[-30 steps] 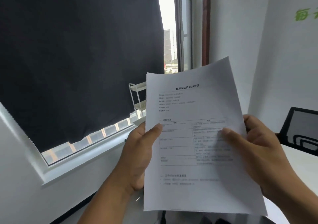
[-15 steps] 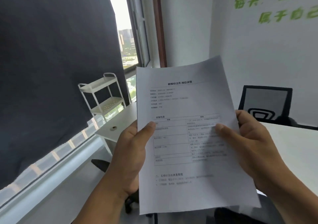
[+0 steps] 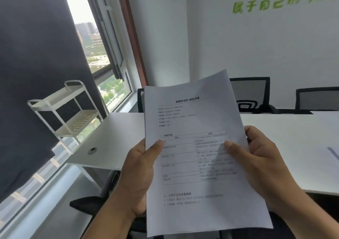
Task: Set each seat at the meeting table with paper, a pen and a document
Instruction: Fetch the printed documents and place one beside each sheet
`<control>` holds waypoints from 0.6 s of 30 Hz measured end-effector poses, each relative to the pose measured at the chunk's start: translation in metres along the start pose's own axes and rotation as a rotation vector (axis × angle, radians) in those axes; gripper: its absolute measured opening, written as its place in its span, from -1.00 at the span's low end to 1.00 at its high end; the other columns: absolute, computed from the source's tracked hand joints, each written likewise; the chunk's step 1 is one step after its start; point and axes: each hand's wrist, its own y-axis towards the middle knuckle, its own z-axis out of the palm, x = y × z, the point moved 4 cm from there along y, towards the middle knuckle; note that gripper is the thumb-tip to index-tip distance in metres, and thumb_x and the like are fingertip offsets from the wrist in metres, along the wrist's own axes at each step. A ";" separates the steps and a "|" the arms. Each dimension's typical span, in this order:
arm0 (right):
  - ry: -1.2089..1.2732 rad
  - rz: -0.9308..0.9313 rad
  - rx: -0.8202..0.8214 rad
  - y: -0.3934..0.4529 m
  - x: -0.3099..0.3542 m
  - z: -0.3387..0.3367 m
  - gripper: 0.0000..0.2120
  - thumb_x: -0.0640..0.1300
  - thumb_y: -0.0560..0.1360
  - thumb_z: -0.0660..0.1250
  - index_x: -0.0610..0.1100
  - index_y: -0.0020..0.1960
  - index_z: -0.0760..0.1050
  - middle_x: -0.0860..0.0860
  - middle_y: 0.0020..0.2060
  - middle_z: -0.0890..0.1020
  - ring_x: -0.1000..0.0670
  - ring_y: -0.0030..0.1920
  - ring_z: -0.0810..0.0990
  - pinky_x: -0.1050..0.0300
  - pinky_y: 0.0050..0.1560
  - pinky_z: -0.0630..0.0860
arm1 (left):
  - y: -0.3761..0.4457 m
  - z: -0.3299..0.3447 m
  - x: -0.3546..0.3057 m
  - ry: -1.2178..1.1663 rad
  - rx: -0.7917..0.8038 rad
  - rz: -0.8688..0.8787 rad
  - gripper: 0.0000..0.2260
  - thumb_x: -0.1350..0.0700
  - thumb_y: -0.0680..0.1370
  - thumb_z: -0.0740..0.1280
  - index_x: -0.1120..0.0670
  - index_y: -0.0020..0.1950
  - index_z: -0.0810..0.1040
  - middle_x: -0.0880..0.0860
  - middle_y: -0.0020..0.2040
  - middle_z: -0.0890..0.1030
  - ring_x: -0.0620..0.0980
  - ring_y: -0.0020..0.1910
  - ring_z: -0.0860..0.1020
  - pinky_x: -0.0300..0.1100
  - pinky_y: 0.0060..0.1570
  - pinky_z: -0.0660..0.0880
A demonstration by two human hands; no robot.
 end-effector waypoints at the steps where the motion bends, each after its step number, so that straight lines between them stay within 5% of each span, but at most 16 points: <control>1: -0.004 0.009 -0.011 0.008 -0.006 -0.004 -0.90 -0.19 0.67 0.38 -0.09 0.18 0.56 -0.05 -0.03 0.80 -0.15 -0.10 0.81 -0.22 -0.08 0.74 | 0.012 0.005 0.004 0.008 0.006 -0.016 -0.77 0.08 0.75 0.27 -0.02 0.28 0.71 0.11 0.12 0.80 0.16 0.01 0.79 0.02 -0.15 0.73; 12: -0.010 0.190 -0.090 0.102 -0.097 -0.042 -0.91 -0.16 0.70 0.36 -0.06 0.19 0.55 0.00 0.00 0.80 -0.10 -0.05 0.81 -0.18 -0.02 0.72 | 0.131 0.054 0.064 0.110 0.018 -0.215 -0.77 0.07 0.76 0.27 0.01 0.29 0.71 0.13 0.13 0.79 0.22 0.07 0.78 0.18 -0.01 0.73; 18: -0.087 0.292 -0.139 0.138 -0.151 -0.068 -0.90 -0.10 0.71 0.35 0.03 0.21 0.54 0.21 0.02 0.76 0.06 -0.01 0.79 -0.09 0.03 0.76 | 0.188 0.085 0.118 0.216 0.038 -0.322 -0.77 0.07 0.78 0.26 -0.02 0.28 0.71 0.08 0.12 0.80 0.16 0.05 0.79 0.23 0.09 0.71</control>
